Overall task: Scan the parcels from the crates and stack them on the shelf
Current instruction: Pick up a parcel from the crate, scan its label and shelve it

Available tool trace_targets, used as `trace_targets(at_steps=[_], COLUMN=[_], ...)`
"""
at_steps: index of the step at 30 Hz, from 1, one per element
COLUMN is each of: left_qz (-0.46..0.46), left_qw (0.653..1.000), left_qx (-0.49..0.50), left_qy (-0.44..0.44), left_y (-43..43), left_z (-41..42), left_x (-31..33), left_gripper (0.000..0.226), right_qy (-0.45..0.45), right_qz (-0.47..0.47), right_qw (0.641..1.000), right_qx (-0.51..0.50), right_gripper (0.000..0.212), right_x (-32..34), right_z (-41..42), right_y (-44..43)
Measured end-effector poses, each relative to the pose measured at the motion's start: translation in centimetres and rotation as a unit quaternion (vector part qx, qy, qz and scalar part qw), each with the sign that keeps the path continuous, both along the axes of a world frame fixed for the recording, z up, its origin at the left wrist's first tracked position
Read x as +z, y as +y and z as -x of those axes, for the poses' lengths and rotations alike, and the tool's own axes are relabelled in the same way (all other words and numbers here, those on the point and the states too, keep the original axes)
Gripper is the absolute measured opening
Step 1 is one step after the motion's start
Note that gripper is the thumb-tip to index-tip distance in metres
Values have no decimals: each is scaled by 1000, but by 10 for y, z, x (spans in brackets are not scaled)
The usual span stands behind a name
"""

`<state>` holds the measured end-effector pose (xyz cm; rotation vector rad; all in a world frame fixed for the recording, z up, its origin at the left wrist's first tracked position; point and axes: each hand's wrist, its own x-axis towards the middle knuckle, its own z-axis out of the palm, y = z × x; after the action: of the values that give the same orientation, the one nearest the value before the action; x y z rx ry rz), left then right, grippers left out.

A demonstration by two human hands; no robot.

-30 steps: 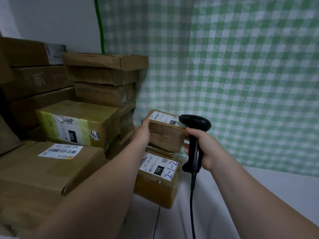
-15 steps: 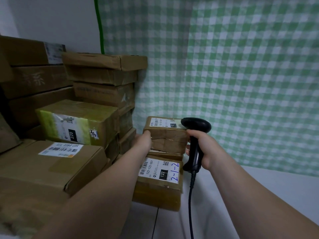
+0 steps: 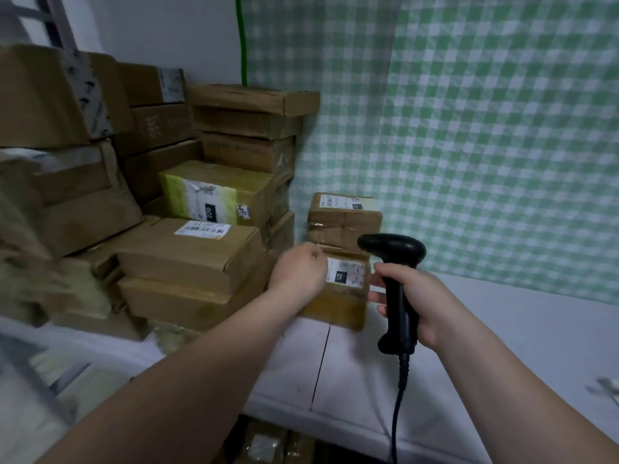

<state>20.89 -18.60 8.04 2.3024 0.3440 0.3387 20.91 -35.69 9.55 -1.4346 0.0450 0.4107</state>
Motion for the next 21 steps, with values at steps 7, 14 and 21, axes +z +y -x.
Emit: trace_targets(at_steps=[7, 14, 21], left_qz=[92, 64, 52], left_qw=[962, 941, 925], left_qx=[-165, -124, -62], left_qy=[196, 308, 372], left_y=[12, 70, 105], left_z=[121, 184, 224], left_x=[-42, -129, -206], left_gripper=[21, 14, 26], right_qy=[2, 63, 163], right_qz=[48, 136, 185], right_qw=[997, 971, 950], right_qx=[60, 189, 192], right_gripper=[9, 15, 8], right_x=[-41, -103, -181], right_z=[98, 164, 184], right_y=[2, 24, 51])
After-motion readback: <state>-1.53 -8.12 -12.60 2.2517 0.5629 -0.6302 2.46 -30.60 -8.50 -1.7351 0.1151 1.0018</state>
